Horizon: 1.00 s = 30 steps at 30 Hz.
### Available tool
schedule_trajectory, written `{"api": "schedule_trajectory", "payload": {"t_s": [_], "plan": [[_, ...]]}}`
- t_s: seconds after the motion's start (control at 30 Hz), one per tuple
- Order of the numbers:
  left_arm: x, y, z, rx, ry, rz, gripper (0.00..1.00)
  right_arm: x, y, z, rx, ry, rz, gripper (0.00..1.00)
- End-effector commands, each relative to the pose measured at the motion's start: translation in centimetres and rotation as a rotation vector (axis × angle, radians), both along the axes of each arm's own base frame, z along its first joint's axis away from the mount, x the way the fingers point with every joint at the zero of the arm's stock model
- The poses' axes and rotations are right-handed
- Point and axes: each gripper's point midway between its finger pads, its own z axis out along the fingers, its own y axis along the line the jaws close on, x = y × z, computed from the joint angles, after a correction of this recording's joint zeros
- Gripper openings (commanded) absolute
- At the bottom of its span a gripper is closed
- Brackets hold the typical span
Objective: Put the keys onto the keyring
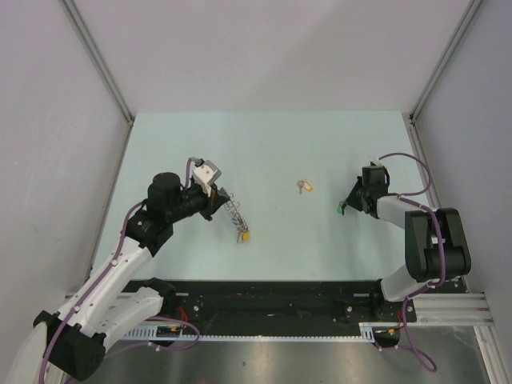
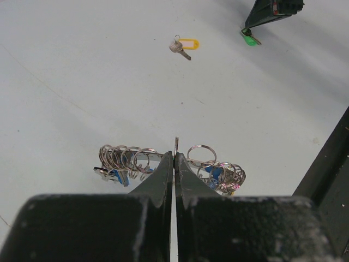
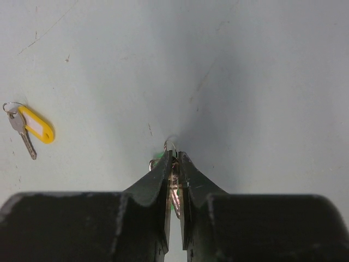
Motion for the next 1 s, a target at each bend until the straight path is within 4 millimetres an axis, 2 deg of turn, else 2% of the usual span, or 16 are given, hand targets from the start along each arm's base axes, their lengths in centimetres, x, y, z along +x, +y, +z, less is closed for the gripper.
{"api": "schedule_trajectory", "payload": {"t_s": [0.0, 0.2, 0.33, 0.43, 0.53, 0.6, 0.63, 0.67, 0.7, 0.73, 0.77, 0.8, 0.83, 0.97], "plan": [[0.4, -0.3, 2.2, -0.024, -0.082, -0.022, 0.00, 0.5, -0.1, 0.1, -0.007, -0.023, 0.006, 0.11], [0.4, -0.3, 2.1, -0.023, -0.083, -0.024, 0.00, 0.4, 0.0, 0.4, -0.023, -0.030, 0.023, 0.00], [0.3, -0.5, 2.1, -0.026, -0.080, -0.036, 0.00, 0.5, 0.5, 1.5, -0.058, -0.063, 0.058, 0.00], [0.0, -0.7, 2.2, -0.031, -0.085, -0.059, 0.01, 0.6, 1.5, 3.1, -0.095, -0.114, 0.112, 0.00], [-0.2, -1.0, 2.4, -0.033, -0.094, -0.084, 0.01, 0.4, 3.5, 5.5, -0.155, -0.195, 0.223, 0.00], [-0.8, -1.4, 2.4, -0.041, -0.099, -0.126, 0.00, 0.3, 4.5, 7.9, -0.190, -0.271, 0.276, 0.00], [-1.0, -1.6, 2.5, -0.046, -0.105, -0.144, 0.01, -0.2, 6.1, 8.7, -0.206, -0.300, 0.339, 0.00], [-1.4, -1.9, 2.6, -0.054, -0.106, -0.176, 0.00, -0.4, 6.8, 9.6, -0.240, -0.337, 0.389, 0.00], [-1.7, -2.1, 2.7, -0.054, -0.116, -0.196, 0.00, -0.7, 7.7, 11.5, -0.254, -0.399, 0.430, 0.00], [-1.8, -2.3, 2.7, -0.057, -0.117, -0.215, 0.00, -1.4, 9.4, 12.6, -0.259, -0.442, 0.488, 0.00], [-2.4, -2.6, 2.7, -0.068, -0.116, -0.252, 0.01, -1.8, 10.1, 13.5, -0.288, -0.479, 0.539, 0.00], [-2.8, -2.9, 3.0, -0.076, -0.131, -0.288, 0.00, -2.8, 11.4, 16.3, -0.292, -0.572, 0.591, 0.00], [-3.0, -3.2, 3.0, -0.080, -0.132, -0.310, 0.00, -3.7, 12.8, 17.1, -0.291, -0.606, 0.645, 0.00], [-4.5, -4.5, 3.8, -0.116, -0.149, -0.460, 0.00, -6.8, 15.9, 20.4, -0.350, -0.747, 0.850, 0.00]]}}
